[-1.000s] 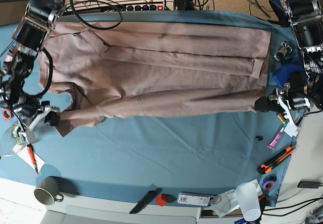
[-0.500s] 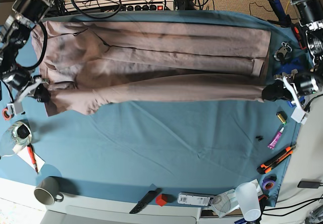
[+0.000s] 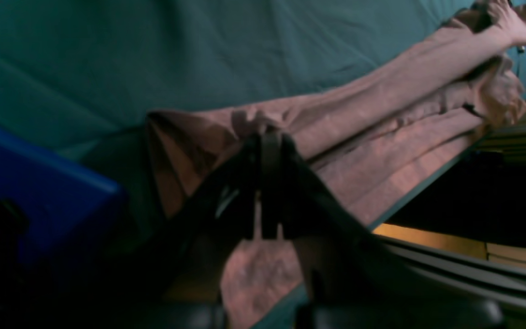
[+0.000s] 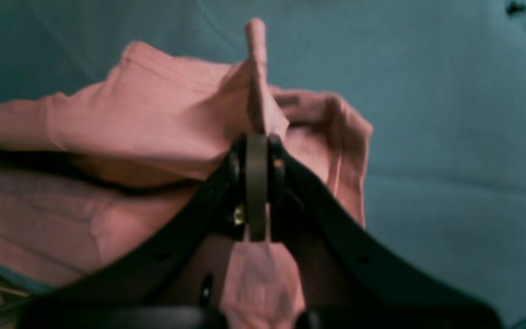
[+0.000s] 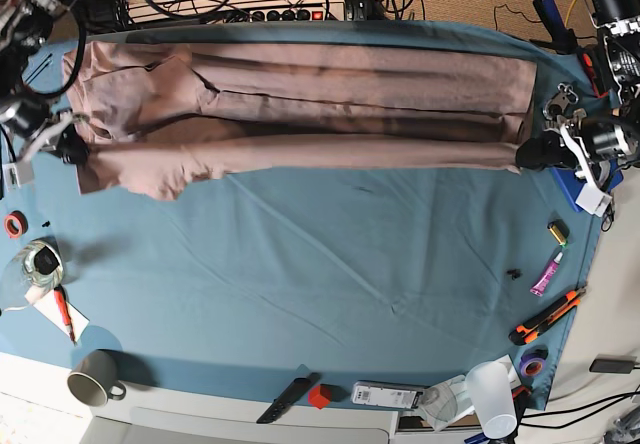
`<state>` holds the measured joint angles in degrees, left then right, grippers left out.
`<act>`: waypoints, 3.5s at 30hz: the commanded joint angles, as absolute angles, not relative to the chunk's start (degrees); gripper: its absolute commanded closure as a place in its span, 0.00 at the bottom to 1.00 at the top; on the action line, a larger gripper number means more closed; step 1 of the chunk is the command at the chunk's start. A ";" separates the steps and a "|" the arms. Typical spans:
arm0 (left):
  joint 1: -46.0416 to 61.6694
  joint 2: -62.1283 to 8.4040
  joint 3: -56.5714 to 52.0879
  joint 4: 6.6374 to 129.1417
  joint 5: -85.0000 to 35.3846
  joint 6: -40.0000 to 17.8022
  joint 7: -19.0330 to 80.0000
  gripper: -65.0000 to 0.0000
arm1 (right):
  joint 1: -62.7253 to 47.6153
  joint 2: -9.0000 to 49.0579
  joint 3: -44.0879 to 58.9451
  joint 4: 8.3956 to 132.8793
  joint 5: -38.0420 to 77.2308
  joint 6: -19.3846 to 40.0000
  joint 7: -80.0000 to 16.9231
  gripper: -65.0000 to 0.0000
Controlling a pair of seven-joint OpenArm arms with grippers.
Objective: Fold the T-shirt properly
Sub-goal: 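Lift the hem with both grippers and fold it over toward the collar, then lower the folded edge and open both grippers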
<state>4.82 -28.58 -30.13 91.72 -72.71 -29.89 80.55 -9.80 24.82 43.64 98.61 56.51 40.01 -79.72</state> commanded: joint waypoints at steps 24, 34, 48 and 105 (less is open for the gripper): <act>9.72 -29.65 -30.59 94.52 -74.17 -30.09 80.00 1.00 | -26.39 26.15 50.37 100.18 66.94 40.00 -80.00 1.00; 14.59 -29.19 -30.63 94.78 -74.19 -30.09 80.00 1.00 | -26.96 22.96 50.35 100.18 65.93 40.00 -80.00 1.00; 15.20 -28.82 -30.63 94.80 -74.17 -31.97 80.00 0.63 | -26.96 22.09 50.35 100.18 67.79 40.00 -80.00 0.76; 17.30 -13.47 -40.95 99.18 -48.60 -35.81 72.69 0.50 | -26.63 22.15 50.37 100.18 71.11 40.00 -80.00 0.75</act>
<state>17.30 -12.71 -40.62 98.52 -50.30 -36.10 72.79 -26.65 20.91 49.71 99.35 69.76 39.94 -80.97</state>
